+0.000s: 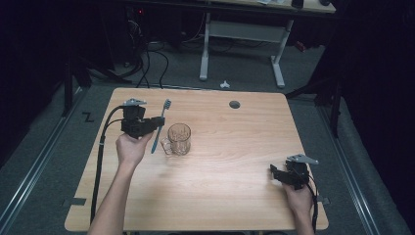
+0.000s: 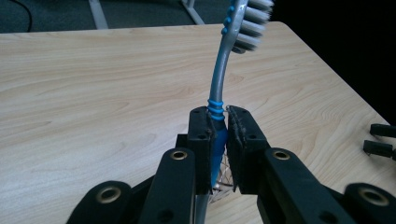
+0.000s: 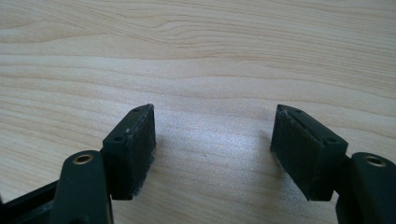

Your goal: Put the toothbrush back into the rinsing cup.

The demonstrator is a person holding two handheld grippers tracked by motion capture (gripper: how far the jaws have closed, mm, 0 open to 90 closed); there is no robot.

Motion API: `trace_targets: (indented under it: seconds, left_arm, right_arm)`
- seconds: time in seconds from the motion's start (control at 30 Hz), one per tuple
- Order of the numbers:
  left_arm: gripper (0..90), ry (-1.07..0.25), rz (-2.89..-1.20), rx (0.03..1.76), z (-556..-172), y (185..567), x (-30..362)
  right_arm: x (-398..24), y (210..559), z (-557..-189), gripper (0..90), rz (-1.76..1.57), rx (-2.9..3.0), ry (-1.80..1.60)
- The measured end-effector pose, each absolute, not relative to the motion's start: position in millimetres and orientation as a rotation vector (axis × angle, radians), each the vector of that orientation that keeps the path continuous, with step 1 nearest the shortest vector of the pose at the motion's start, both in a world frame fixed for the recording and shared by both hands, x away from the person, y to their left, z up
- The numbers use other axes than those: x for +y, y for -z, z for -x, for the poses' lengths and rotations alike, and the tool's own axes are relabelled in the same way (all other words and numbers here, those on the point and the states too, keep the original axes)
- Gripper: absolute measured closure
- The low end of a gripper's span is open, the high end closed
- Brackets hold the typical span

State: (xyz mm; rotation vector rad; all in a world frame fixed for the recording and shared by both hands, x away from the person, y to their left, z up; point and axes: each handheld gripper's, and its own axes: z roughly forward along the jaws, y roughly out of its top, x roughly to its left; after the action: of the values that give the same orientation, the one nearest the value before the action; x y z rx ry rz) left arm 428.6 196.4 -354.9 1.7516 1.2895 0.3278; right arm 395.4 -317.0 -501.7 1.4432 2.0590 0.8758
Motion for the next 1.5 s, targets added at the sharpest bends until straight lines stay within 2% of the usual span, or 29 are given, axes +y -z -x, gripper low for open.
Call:
trace_targets:
  seconds: [0.73,1.5]
  left_arm:
    - [80.0,-0.337,-1.767,1.215,-453,347,168]
    - [79.9,-0.363,-1.709,1.195,-459,360,171]
  right_arm:
    - [-317,502,-395,30.9,-1.445,2.060,-0.878]
    - [-317,502,-395,30.9,-1.444,2.060,-0.879]
